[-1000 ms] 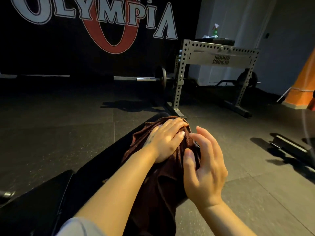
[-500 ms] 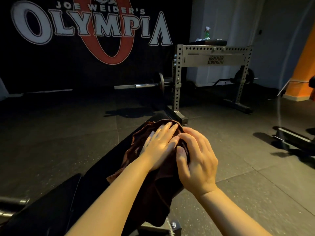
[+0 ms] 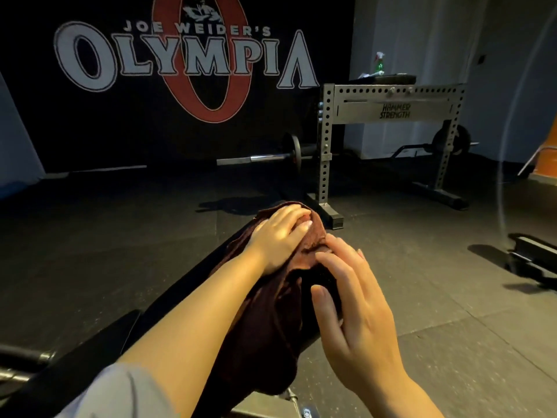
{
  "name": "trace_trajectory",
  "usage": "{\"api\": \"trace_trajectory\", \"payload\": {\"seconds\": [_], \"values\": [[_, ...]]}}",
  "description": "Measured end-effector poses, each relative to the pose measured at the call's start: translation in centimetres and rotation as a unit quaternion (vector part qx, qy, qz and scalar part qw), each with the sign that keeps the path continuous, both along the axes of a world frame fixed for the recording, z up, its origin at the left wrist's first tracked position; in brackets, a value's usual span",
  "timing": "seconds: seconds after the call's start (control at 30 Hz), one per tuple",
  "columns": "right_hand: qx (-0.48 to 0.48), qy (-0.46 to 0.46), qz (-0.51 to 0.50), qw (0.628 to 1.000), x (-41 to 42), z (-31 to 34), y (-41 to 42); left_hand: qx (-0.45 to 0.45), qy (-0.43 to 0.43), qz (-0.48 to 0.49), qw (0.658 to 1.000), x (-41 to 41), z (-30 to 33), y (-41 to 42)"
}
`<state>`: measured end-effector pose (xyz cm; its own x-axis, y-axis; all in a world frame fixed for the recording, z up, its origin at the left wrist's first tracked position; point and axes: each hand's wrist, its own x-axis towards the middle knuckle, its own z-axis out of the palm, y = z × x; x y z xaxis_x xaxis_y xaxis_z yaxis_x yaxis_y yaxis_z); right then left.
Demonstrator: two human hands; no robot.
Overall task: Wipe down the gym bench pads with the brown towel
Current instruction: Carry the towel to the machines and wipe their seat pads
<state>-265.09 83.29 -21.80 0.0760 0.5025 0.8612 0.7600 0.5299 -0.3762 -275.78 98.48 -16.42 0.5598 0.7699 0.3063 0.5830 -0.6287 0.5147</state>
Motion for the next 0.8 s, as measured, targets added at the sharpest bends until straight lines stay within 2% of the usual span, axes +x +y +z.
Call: {"api": "trace_trajectory", "payload": {"seconds": [0.07, 0.13, 0.2, 0.3, 0.43, 0.57, 0.8], "values": [[0.018, -0.044, -0.027, 0.998, 0.2, -1.3, 0.1, 0.000, -0.022, 0.004, 1.000, 1.1, 0.2, 3.2], [0.033, -0.058, -0.043, 0.997, -0.2, -2.7, 0.0, -0.009, 0.030, 0.011, 0.999, 1.6, 0.5, 5.7], [0.034, -0.041, -0.047, 0.998, -0.5, -3.4, -0.1, -0.010, 0.072, 0.013, 0.997, 1.7, 0.6, 7.2], [0.027, -0.017, -0.039, 0.999, -0.4, -3.4, -0.6, 0.024, 0.081, -0.035, 0.996, 1.6, 0.3, 6.3], [0.039, -0.019, -0.028, 0.999, 0.3, -2.8, -1.7, 0.053, -0.012, -0.059, 0.997, 1.2, -0.5, 3.2], [0.044, 0.070, -0.028, 0.996, 0.0, -1.7, -1.9, 0.095, 0.002, -0.081, 0.992, 0.5, -1.4, 0.1], [0.078, 0.197, -0.001, 0.977, -0.6, -1.6, -1.0, 0.064, -0.026, -0.077, 0.995, -0.2, -0.8, -7.3]]}}
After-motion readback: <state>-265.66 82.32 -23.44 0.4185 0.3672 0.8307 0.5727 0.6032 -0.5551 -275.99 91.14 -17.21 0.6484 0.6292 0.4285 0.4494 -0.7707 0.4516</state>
